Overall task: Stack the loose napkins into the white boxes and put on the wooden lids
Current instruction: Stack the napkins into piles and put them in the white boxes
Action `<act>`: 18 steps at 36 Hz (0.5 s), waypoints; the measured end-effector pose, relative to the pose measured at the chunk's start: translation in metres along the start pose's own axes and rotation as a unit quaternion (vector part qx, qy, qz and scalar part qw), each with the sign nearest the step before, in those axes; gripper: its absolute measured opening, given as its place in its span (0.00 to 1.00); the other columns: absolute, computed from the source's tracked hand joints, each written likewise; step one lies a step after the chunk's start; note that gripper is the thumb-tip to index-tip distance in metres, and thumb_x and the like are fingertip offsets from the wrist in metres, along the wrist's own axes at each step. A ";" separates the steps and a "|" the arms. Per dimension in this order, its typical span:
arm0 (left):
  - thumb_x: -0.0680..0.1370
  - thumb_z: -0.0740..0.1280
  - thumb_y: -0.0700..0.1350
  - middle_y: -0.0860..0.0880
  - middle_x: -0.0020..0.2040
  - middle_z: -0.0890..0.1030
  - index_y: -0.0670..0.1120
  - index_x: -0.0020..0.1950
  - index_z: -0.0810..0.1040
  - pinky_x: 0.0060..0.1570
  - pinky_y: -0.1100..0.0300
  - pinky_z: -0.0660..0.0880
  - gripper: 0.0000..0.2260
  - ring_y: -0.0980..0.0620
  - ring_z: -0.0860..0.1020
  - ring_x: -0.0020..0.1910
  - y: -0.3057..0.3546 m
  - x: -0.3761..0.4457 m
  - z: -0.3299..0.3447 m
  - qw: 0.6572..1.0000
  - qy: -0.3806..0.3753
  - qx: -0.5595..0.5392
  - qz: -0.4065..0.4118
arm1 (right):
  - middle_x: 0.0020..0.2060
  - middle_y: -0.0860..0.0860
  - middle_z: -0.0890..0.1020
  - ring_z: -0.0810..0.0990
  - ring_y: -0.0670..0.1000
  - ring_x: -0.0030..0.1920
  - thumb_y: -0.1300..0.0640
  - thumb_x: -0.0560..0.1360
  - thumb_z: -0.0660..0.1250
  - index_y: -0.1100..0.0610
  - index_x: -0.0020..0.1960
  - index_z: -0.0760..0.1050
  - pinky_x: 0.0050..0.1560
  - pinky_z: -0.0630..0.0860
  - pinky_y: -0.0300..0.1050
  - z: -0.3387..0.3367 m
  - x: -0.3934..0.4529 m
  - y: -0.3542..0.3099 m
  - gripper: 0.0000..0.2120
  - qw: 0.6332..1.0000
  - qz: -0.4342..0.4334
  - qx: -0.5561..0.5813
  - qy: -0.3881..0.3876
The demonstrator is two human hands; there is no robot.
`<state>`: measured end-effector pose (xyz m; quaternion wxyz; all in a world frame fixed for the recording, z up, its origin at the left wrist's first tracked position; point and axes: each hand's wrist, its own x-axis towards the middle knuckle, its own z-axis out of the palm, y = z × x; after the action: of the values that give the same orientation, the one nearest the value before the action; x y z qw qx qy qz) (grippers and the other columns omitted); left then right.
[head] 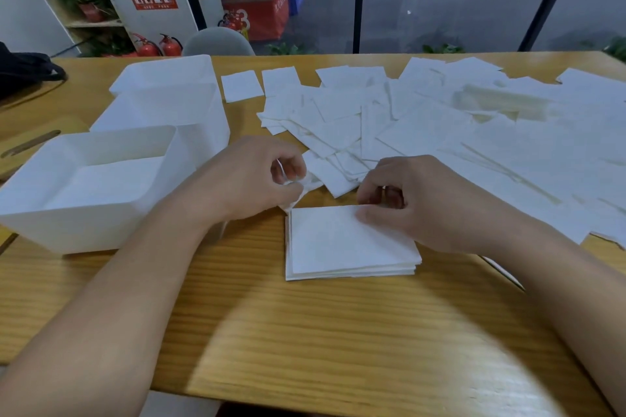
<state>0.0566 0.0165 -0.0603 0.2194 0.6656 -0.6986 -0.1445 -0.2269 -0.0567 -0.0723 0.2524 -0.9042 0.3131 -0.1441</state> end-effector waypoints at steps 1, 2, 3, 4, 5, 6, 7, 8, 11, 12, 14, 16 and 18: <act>0.75 0.79 0.50 0.60 0.49 0.84 0.59 0.50 0.85 0.52 0.54 0.83 0.07 0.60 0.83 0.50 0.000 0.000 -0.001 1.000 -0.001 -0.002 -0.001 | 0.45 0.39 0.82 0.80 0.43 0.45 0.44 0.79 0.75 0.42 0.47 0.83 0.43 0.77 0.42 0.000 0.000 0.000 0.04 1.000 0.000 0.000 -0.001; 0.75 0.79 0.49 0.60 0.49 0.85 0.59 0.51 0.86 0.52 0.55 0.83 0.07 0.61 0.83 0.50 0.000 0.000 -0.001 1.000 -0.003 -0.002 -0.002 | 0.45 0.39 0.82 0.80 0.43 0.45 0.44 0.79 0.75 0.42 0.47 0.83 0.43 0.77 0.41 0.000 0.000 0.000 0.04 1.000 -0.001 -0.001 -0.001; 0.76 0.79 0.49 0.60 0.49 0.84 0.59 0.52 0.86 0.52 0.56 0.83 0.07 0.62 0.83 0.51 0.000 -0.001 -0.002 1.000 -0.008 0.000 -0.002 | 0.45 0.39 0.81 0.80 0.43 0.45 0.44 0.79 0.75 0.42 0.47 0.83 0.43 0.77 0.41 0.000 0.000 0.000 0.04 1.000 -0.001 -0.001 -0.002; 0.76 0.79 0.49 0.60 0.49 0.84 0.59 0.53 0.86 0.52 0.56 0.83 0.08 0.62 0.82 0.51 0.000 -0.001 -0.003 1.000 -0.013 0.001 -0.002 | 0.45 0.39 0.81 0.80 0.43 0.45 0.44 0.79 0.75 0.41 0.47 0.83 0.43 0.76 0.40 0.000 0.000 -0.001 0.04 1.000 -0.002 -0.003 -0.003; 0.76 0.79 0.49 0.61 0.50 0.84 0.60 0.54 0.87 0.53 0.57 0.83 0.09 0.63 0.82 0.51 0.000 -0.001 -0.003 1.000 -0.018 0.001 -0.003 | 0.45 0.39 0.81 0.80 0.43 0.45 0.44 0.79 0.75 0.41 0.47 0.83 0.43 0.76 0.39 0.000 0.000 -0.001 0.04 1.000 -0.002 -0.004 -0.004; 0.76 0.79 0.49 0.61 0.51 0.84 0.60 0.55 0.87 0.53 0.58 0.82 0.10 0.63 0.82 0.51 0.000 -0.001 -0.004 1.000 -0.020 -0.001 -0.004 | 0.45 0.39 0.81 0.80 0.43 0.46 0.44 0.79 0.74 0.41 0.47 0.83 0.43 0.76 0.39 -0.001 0.000 -0.001 0.04 1.000 -0.001 -0.004 -0.005; 0.76 0.79 0.49 0.60 0.51 0.84 0.60 0.56 0.87 0.54 0.58 0.82 0.10 0.63 0.82 0.52 0.000 -0.001 -0.005 1.000 -0.020 -0.003 -0.005 | 0.45 0.39 0.81 0.80 0.43 0.46 0.44 0.79 0.74 0.41 0.48 0.83 0.43 0.76 0.39 -0.001 0.000 -0.001 0.03 1.000 -0.001 -0.004 -0.005; 0.76 0.79 0.49 0.60 0.51 0.84 0.60 0.56 0.87 0.54 0.58 0.82 0.10 0.63 0.82 0.52 0.000 -0.001 -0.006 1.000 -0.020 -0.005 -0.005 | 0.45 0.39 0.81 0.80 0.43 0.46 0.44 0.79 0.74 0.41 0.48 0.83 0.44 0.76 0.39 -0.001 -0.001 -0.001 0.03 1.000 -0.002 -0.004 -0.005; 0.76 0.79 0.50 0.60 0.52 0.84 0.60 0.55 0.87 0.56 0.57 0.82 0.09 0.64 0.82 0.53 -0.001 -0.001 -0.006 1.000 -0.029 -0.005 -0.006 | 0.45 0.39 0.81 0.80 0.43 0.46 0.44 0.79 0.74 0.41 0.48 0.83 0.44 0.76 0.39 -0.001 -0.001 -0.001 0.03 1.000 -0.002 -0.004 -0.007; 0.76 0.79 0.50 0.61 0.52 0.85 0.60 0.55 0.87 0.56 0.57 0.82 0.09 0.64 0.82 0.53 -0.001 -0.001 -0.006 1.000 -0.030 -0.005 -0.006 | 0.45 0.39 0.81 0.80 0.43 0.46 0.44 0.80 0.74 0.41 0.48 0.83 0.44 0.76 0.39 -0.001 -0.001 -0.001 0.03 1.000 -0.002 -0.002 -0.008; 0.78 0.78 0.50 0.61 0.52 0.85 0.60 0.55 0.87 0.56 0.60 0.82 0.07 0.65 0.82 0.53 -0.001 -0.001 -0.006 0.999 -0.029 -0.014 -0.004 | 0.45 0.39 0.81 0.80 0.43 0.46 0.44 0.80 0.74 0.41 0.48 0.83 0.45 0.76 0.39 -0.001 -0.001 -0.001 0.03 1.000 -0.001 0.001 -0.009; 0.80 0.76 0.51 0.63 0.53 0.85 0.61 0.55 0.88 0.54 0.64 0.79 0.05 0.66 0.82 0.54 0.000 -0.001 -0.007 0.999 -0.029 -0.029 -0.004 | 0.45 0.39 0.81 0.80 0.43 0.46 0.45 0.79 0.75 0.41 0.49 0.83 0.45 0.76 0.39 -0.001 -0.001 -0.001 0.02 1.000 -0.002 0.002 -0.009; 0.82 0.73 0.50 0.63 0.55 0.85 0.61 0.57 0.88 0.54 0.66 0.77 0.07 0.67 0.81 0.56 0.000 -0.001 -0.007 0.999 -0.029 -0.031 -0.007 | 0.45 0.39 0.82 0.80 0.43 0.46 0.45 0.79 0.75 0.42 0.49 0.83 0.45 0.76 0.39 -0.002 -0.001 -0.001 0.02 1.000 -0.004 0.006 -0.009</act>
<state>0.0601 0.0180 -0.0540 0.2183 0.6587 -0.6954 -0.1868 -0.2276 -0.0559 -0.0702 0.2606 -0.9049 0.3066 -0.1385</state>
